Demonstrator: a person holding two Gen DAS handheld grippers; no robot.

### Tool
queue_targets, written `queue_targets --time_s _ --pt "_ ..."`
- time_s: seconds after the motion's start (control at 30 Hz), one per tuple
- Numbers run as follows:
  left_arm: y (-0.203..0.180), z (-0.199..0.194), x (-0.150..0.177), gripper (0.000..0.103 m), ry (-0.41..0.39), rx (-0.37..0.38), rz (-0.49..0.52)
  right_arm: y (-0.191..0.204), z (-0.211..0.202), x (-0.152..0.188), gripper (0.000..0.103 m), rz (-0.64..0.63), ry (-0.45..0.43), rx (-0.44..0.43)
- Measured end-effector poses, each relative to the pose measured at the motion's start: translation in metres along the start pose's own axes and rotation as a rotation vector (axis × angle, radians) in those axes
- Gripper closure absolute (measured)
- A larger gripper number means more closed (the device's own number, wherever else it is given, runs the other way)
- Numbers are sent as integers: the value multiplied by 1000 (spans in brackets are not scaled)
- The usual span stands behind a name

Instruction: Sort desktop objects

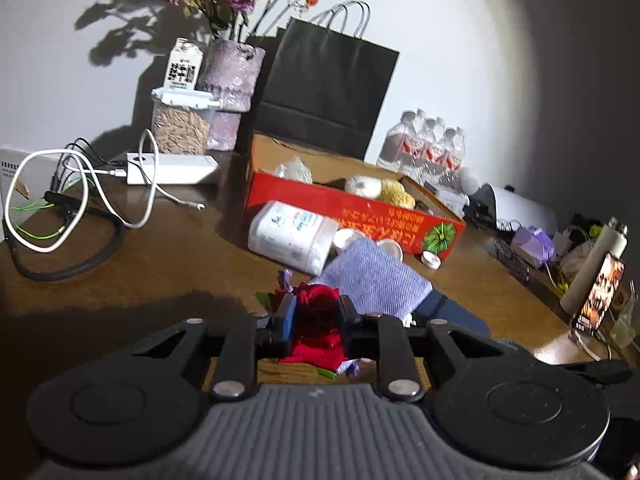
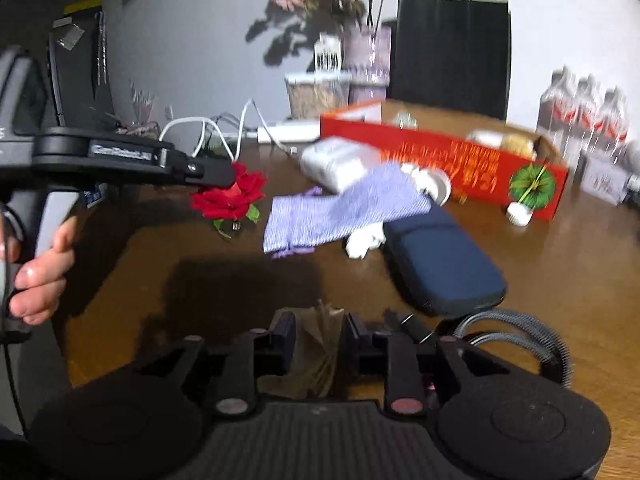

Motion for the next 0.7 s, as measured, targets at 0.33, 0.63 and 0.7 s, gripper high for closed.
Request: queue_targets --time_s 0.33,0.63,0.7 --pt "-5 3 -6 81 -27 -6 30 -3 -14 -32 102 81 -120 -79" --pt "21 101 -138 80 -26 -24 187 -63 40 -224 102 135 -220 56" --pt "31 156 -162 81 78 -62 238 -85 94 -269 102 184 -143 112"
Point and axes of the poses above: each gripper's, at about its wrist camera, not at the fingertips, and z roughly the way its jaws point, y to its left, x to its underside, the point moved 6 cm from there along z, roughly the way its jaws point, and after that the axes turned 13 degrees about z, right-handed, at the moved point
